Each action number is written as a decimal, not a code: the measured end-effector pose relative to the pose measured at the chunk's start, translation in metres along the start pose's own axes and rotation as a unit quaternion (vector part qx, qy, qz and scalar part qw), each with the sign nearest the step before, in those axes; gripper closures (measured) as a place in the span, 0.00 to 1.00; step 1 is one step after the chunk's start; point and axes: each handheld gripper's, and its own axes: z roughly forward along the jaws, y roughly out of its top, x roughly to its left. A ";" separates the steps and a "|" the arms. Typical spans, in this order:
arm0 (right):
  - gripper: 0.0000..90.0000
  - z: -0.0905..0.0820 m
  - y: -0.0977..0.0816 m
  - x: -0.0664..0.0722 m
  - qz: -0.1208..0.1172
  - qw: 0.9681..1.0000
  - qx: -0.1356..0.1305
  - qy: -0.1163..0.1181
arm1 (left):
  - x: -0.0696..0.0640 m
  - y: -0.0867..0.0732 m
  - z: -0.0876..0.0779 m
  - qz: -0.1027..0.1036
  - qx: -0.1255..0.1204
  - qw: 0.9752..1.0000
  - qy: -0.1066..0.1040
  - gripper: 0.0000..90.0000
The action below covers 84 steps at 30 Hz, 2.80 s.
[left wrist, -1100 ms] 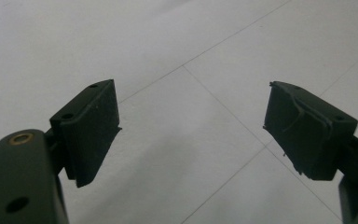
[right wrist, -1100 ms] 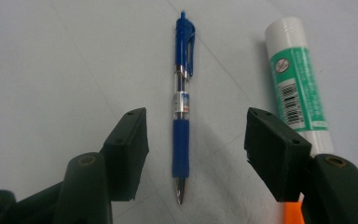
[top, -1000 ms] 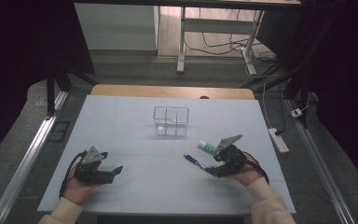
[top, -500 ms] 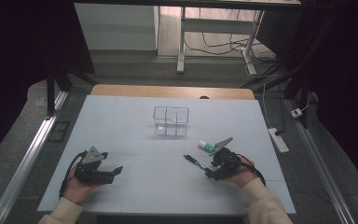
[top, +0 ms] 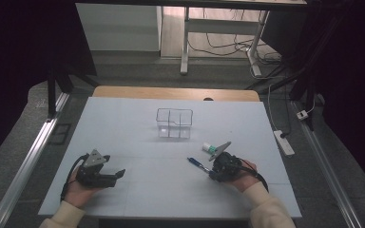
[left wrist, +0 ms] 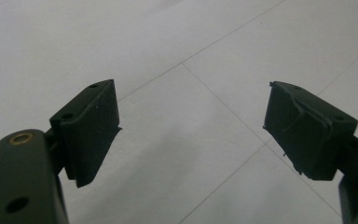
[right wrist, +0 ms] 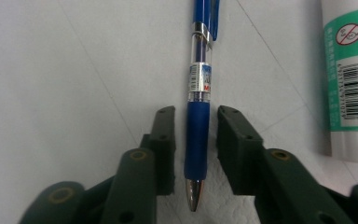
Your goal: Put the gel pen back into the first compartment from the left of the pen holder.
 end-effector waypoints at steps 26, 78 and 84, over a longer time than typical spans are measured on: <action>0.89 -0.023 0.002 -0.009 0.034 0.997 -0.069 0.011 | 0.000 0.000 0.000 0.001 -0.001 1.000 0.003 0.20; 0.89 -0.014 0.069 0.006 0.001 0.988 -0.118 0.103 | -0.048 0.057 0.007 0.101 -0.021 0.994 -0.040 0.25; 0.89 -0.009 0.080 0.010 -0.013 0.987 -0.113 0.109 | -0.052 0.065 0.010 0.110 -0.023 0.993 -0.044 0.25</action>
